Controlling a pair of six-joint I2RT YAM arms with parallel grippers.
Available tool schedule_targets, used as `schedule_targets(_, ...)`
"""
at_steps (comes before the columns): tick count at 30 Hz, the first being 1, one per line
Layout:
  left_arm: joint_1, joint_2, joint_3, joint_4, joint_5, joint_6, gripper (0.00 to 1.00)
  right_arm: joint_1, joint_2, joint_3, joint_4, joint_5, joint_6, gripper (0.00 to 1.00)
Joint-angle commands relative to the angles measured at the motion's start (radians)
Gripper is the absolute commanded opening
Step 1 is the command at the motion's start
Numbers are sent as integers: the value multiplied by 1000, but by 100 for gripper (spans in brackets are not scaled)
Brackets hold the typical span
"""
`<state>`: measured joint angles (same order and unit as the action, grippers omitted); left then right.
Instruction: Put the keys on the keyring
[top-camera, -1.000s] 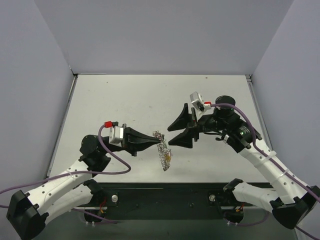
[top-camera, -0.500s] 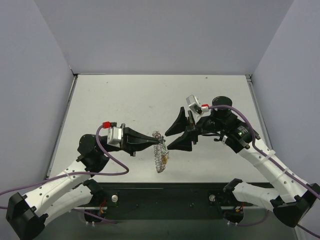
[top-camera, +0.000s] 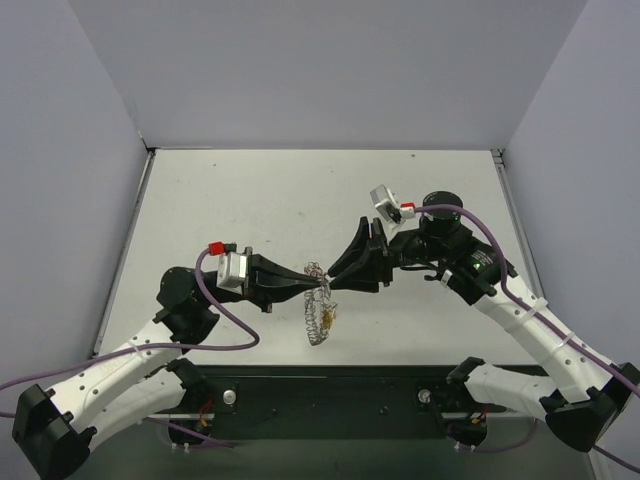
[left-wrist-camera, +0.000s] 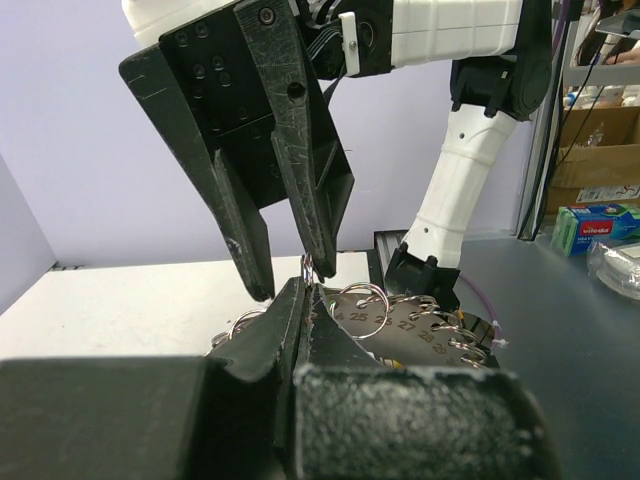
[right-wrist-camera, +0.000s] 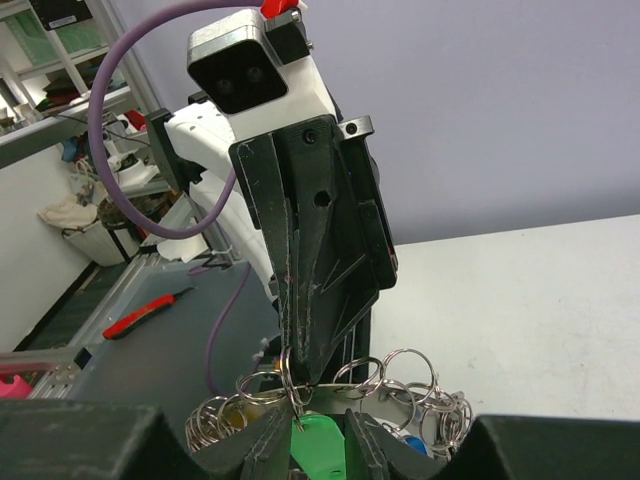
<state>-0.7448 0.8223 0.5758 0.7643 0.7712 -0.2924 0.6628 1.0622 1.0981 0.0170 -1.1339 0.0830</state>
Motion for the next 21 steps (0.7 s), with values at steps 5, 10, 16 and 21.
schedule_targets(5,-4,-8,62,46,-18,18,0,12,-1,28,58,-26,1,6)
schedule_targets(10,-4,-14,64,49,-20,19,0,12,2,29,43,-27,-14,0)
schedule_targets(16,-4,-22,64,55,-21,27,0,9,22,20,26,-35,-22,0)
schedule_targets(21,-4,-18,65,85,-12,21,0,8,51,16,20,-50,-25,0)
